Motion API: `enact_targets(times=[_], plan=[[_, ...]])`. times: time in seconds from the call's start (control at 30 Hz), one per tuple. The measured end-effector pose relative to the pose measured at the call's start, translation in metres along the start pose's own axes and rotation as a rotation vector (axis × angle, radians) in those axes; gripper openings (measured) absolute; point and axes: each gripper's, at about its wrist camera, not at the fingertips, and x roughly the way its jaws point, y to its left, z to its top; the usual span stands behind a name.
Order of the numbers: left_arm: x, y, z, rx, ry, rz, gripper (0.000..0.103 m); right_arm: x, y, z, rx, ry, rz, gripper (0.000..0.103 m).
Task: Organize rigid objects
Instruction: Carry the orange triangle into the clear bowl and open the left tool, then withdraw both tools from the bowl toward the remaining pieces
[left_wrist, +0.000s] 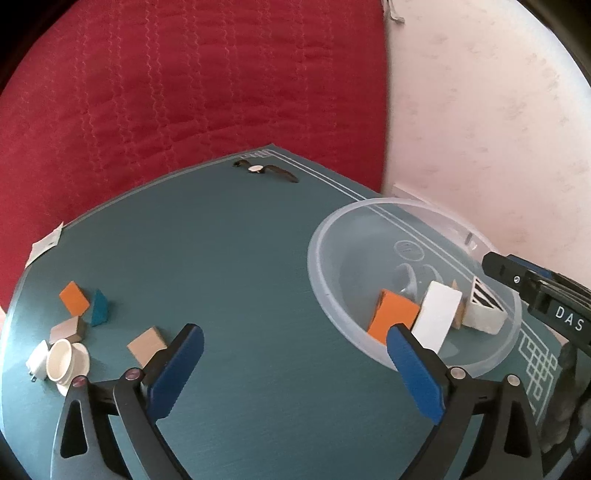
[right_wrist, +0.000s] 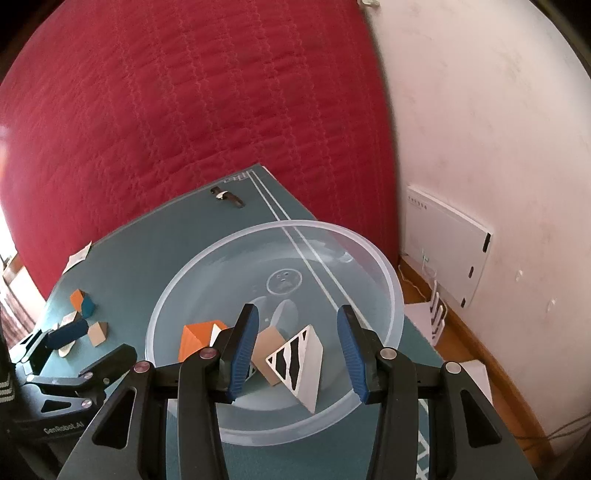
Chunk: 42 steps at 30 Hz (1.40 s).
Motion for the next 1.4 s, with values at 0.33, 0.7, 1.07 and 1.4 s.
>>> enact_targets(times=[0.33, 0.7, 1.07, 1.4], plan=[[-0.008, 0.025, -0.005, -0.035, -0.011, 0.067, 0.102, -0.001, 0.006, -0.003, -0.026, -0.005, -0.006, 0.046], [-0.016, 0.085, -0.022, -0.151, 0.004, 0.143, 0.102, -0.002, 0.020, -0.009, -0.075, -0.014, -0.009, 0.051], [-0.038, 0.142, -0.034, -0.275, -0.024, 0.209, 0.102, -0.009, 0.049, -0.018, -0.158, -0.034, 0.008, 0.051], [-0.039, 0.186, -0.052, -0.346, 0.004, 0.298, 0.102, -0.022, 0.098, -0.040, -0.303, -0.059, 0.075, 0.060]])
